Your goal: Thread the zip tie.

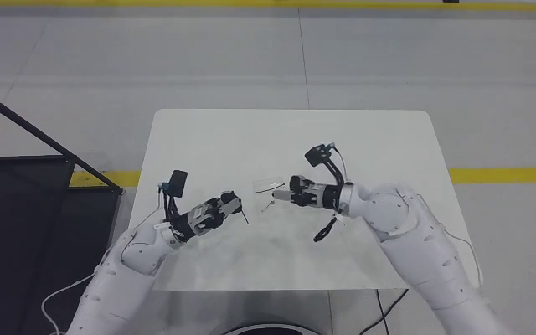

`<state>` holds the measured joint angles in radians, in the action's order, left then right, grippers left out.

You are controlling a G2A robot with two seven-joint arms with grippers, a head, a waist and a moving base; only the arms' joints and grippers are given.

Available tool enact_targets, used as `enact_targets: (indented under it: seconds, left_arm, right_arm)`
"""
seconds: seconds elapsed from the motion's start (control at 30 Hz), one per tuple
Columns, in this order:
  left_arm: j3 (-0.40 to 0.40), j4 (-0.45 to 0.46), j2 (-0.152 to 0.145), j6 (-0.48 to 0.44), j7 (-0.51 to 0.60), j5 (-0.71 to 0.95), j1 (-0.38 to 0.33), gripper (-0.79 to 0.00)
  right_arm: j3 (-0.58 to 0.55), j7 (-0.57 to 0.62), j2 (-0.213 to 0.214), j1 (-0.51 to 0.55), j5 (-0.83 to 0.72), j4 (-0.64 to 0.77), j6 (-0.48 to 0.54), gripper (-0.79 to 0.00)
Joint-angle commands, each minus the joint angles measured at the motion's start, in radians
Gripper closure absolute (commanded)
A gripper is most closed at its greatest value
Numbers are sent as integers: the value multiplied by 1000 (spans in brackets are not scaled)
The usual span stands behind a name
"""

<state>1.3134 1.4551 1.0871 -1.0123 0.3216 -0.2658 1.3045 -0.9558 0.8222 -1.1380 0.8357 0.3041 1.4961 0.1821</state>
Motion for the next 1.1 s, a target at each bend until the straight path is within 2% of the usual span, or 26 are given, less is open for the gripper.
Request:
enact_targets:
  seconds: [0.0, 0.1, 0.17, 0.23, 0.47, 0.83, 1.07]
  left_arm:
    - [14, 6, 1, 0, -49, -55, 18, 0]
    - [23, 7, 2, 0, -97, -89, 33, 0]
    - [26, 6, 1, 0, -118, -102, 37, 0]
    - [29, 4, 0, 0, -131, -108, 39, 0]
    - [23, -4, -3, 0, -143, -116, 35, 0]
    - [8, -11, -7, 0, -155, -128, 27, 0]
    - [-2, -16, -8, 0, -160, -130, 23, 0]
  right_arm:
    - [38, -9, -12, -35, 58, -17, -111, -588]
    - [80, 13, -29, -85, 70, -69, -168, -570]
    - [101, 14, -40, -113, 74, -109, -189, -502]
    - [119, 18, -50, -133, 64, -145, -187, -422]
    - [158, 22, -75, -176, 48, -221, -156, -326]
    - [182, 35, -100, -215, 54, -289, -147, -308]
    - [189, 46, -111, -228, 56, -314, -146, -212]
